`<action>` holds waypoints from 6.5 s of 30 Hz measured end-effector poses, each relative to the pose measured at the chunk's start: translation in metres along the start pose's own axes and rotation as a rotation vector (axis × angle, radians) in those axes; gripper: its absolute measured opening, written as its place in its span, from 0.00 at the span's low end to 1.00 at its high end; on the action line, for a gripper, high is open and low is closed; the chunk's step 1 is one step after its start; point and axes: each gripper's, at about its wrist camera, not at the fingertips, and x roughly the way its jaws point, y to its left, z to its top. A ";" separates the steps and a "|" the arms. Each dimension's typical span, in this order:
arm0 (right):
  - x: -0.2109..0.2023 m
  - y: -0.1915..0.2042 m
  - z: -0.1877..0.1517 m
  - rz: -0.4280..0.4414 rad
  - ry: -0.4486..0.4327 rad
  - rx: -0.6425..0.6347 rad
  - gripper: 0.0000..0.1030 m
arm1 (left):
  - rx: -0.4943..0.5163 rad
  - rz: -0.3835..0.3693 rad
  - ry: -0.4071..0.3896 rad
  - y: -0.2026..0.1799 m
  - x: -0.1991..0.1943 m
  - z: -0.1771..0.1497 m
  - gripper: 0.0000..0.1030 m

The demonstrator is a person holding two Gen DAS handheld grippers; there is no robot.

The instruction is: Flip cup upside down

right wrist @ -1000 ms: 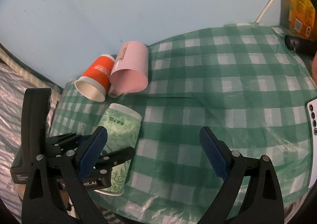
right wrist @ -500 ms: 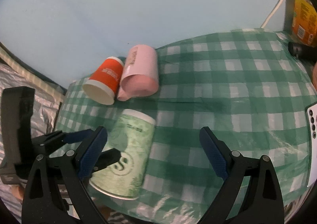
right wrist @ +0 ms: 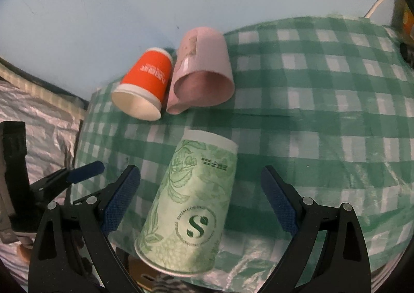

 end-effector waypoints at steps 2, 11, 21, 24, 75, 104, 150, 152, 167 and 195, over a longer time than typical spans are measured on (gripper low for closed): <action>0.007 0.001 0.004 -0.018 0.022 0.000 0.90 | -0.012 0.004 0.009 0.005 0.007 -0.001 0.86; 0.031 0.001 0.013 -0.024 0.114 0.043 0.90 | -0.026 0.004 0.024 0.015 0.023 0.000 0.86; 0.052 -0.003 0.014 0.001 0.191 0.071 0.82 | -0.046 -0.020 0.024 0.026 0.028 -0.001 0.86; 0.053 -0.006 0.013 0.014 0.201 0.076 0.74 | -0.052 -0.028 0.025 0.028 0.028 -0.001 0.86; -0.024 0.067 -0.038 -0.295 -0.321 -0.437 0.67 | -0.114 0.060 -0.296 0.004 -0.012 -0.081 0.86; -0.108 0.068 -0.088 -0.290 -0.608 -0.385 0.89 | -0.024 0.111 -0.591 -0.032 -0.072 -0.115 0.99; -0.112 0.041 -0.145 -0.268 -0.643 -0.311 0.90 | 0.040 0.200 -0.838 -0.052 -0.110 -0.158 1.00; -0.111 0.041 -0.144 -0.267 -0.639 -0.311 0.90 | 0.042 0.199 -0.834 -0.053 -0.110 -0.157 1.00; -0.107 0.042 -0.145 -0.265 -0.628 -0.315 0.90 | 0.038 0.188 -0.813 -0.051 -0.106 -0.155 1.00; -0.104 0.044 -0.147 -0.259 -0.621 -0.309 0.90 | 0.045 0.192 -0.815 -0.051 -0.105 -0.157 1.00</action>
